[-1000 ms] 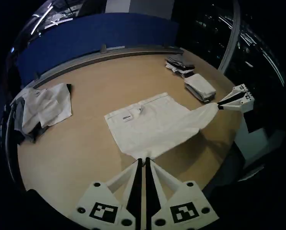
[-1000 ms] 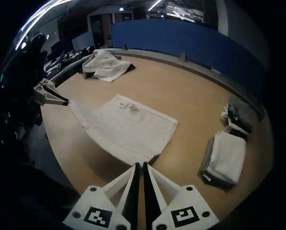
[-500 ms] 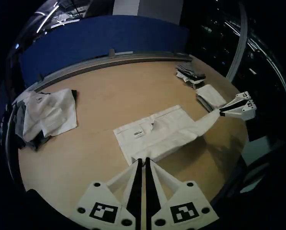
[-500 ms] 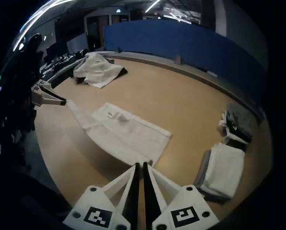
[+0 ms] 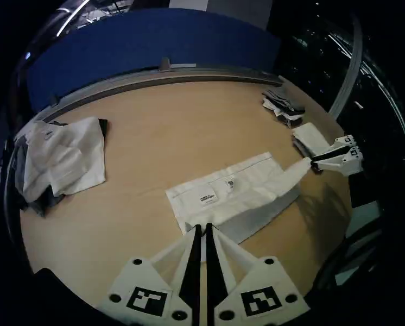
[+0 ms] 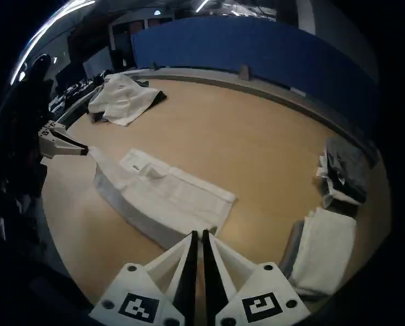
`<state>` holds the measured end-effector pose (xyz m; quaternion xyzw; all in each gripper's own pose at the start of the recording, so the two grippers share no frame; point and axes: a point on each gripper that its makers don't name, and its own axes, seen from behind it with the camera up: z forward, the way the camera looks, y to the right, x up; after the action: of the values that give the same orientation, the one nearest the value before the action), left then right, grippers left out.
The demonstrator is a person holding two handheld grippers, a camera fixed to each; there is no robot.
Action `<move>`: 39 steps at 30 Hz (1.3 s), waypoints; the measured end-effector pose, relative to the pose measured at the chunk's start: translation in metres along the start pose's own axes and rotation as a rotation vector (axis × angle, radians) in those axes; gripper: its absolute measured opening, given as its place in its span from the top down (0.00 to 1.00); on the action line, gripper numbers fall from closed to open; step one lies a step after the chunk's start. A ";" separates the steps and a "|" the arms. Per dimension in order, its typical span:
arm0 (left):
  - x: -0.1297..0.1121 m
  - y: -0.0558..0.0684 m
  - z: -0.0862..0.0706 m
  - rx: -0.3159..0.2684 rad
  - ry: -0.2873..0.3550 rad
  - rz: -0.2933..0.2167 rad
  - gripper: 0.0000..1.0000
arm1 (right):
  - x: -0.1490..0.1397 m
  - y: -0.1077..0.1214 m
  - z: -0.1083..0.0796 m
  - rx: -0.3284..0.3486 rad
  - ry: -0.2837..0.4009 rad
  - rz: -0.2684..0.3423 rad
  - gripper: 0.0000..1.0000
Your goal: Fold towel
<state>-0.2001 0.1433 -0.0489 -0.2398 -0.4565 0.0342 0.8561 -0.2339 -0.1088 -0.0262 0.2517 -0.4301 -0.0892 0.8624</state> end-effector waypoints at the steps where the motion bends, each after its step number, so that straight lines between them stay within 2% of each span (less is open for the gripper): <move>1: -0.001 -0.001 0.002 0.000 -0.005 -0.002 0.94 | 0.000 0.001 0.002 0.000 -0.003 0.003 0.94; 8: -0.001 -0.008 0.019 -0.003 -0.021 -0.013 0.94 | -0.003 0.011 0.020 -0.001 -0.026 0.022 0.94; 21: -0.003 -0.017 0.054 0.002 -0.069 0.004 0.94 | -0.003 0.027 0.047 -0.001 -0.075 0.040 0.94; 29: -0.004 -0.024 0.067 0.009 -0.084 -0.015 0.94 | -0.005 0.032 0.061 0.002 -0.090 0.072 0.94; 39: -0.003 -0.031 0.077 0.021 -0.095 -0.027 0.93 | -0.004 0.036 0.071 -0.016 -0.101 0.047 0.91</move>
<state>-0.2682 0.1449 -0.0014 -0.2225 -0.4995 0.0387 0.8364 -0.2945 -0.1018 0.0246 0.2299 -0.4781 -0.0846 0.8435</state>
